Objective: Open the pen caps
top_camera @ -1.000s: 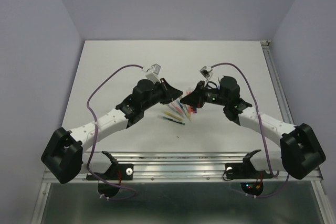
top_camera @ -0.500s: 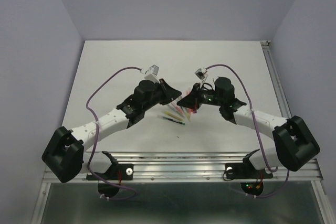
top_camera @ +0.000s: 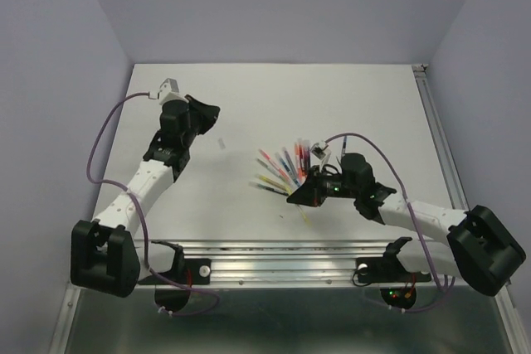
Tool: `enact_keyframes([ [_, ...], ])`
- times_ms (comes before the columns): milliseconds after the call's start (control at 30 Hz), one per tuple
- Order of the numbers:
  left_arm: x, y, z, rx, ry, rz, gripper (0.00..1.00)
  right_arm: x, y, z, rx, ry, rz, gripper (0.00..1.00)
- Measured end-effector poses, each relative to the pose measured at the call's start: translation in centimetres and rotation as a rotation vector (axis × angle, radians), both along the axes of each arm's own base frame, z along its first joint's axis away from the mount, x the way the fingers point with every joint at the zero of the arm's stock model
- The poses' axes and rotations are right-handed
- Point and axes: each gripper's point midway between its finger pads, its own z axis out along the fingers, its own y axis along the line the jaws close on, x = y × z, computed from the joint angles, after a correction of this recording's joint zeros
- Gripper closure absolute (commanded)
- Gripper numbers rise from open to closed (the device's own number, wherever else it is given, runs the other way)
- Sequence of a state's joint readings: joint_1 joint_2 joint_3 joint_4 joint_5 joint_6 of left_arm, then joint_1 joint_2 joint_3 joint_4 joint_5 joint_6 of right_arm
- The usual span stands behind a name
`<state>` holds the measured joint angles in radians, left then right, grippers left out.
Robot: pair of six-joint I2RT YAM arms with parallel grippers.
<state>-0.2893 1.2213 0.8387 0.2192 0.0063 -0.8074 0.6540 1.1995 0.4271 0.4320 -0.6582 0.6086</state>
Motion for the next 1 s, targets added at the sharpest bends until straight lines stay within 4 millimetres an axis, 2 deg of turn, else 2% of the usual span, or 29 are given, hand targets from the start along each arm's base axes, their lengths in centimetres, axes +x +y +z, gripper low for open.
enact_keyframes([
  [67, 0.0, 2.3, 0.5, 0.013, -0.015, 0.056, 1.0, -0.3, -0.3, -0.2, -0.007, 0.015, -0.01, 0.99],
  [200, -0.5, 3.2, 0.0, 0.048, 0.009, 0.076, 0.99, 0.4, -0.6, 0.0, -0.021, 0.01, -0.059, 0.99],
  [300, -0.7, 4.0, -2.9, 0.101, 0.101, 0.099, 0.96, 1.2, -0.9, -0.7, -0.059, 0.028, -0.109, 0.99],
  [433, -1.0, 5.3, -10.0, 0.199, 0.315, 0.116, 0.93, 2.9, -1.1, -1.3, -0.113, 0.033, -0.186, 0.99],
  [467, -1.2, 5.6, -11.6, 0.222, 0.364, 0.116, 0.86, 3.2, -1.2, -1.5, -0.122, 0.033, -0.198, 0.99],
  [567, -1.7, 6.1, -15.2, 0.272, 0.479, 0.107, 0.8, 3.8, -1.3, -1.9, -0.146, 0.03, -0.226, 0.99],
  [667, -1.2, 6.1, -16.9, 0.304, 0.536, 0.096, 0.8, 4.2, -1.7, -2.3, -0.167, 0.032, -0.251, 0.99],
  [800, 0.1, 5.9, -18.4, 0.329, 0.572, 0.079, 0.8, 4.5, -2.2, -2.9, -0.201, 0.032, -0.28, 0.99],
  [933, 0.5, 5.7, -19.7, 0.338, 0.604, 0.065, 0.8, 4.6, -2.6, -3.5, -0.228, 0.033, -0.296, 0.99],
  [1000, 0.4, 5.7, -20.3, 0.34, 0.619, 0.062, 0.75, 4.6, -2.8, -3.5, -0.237, 0.031, -0.303, 0.99],
])
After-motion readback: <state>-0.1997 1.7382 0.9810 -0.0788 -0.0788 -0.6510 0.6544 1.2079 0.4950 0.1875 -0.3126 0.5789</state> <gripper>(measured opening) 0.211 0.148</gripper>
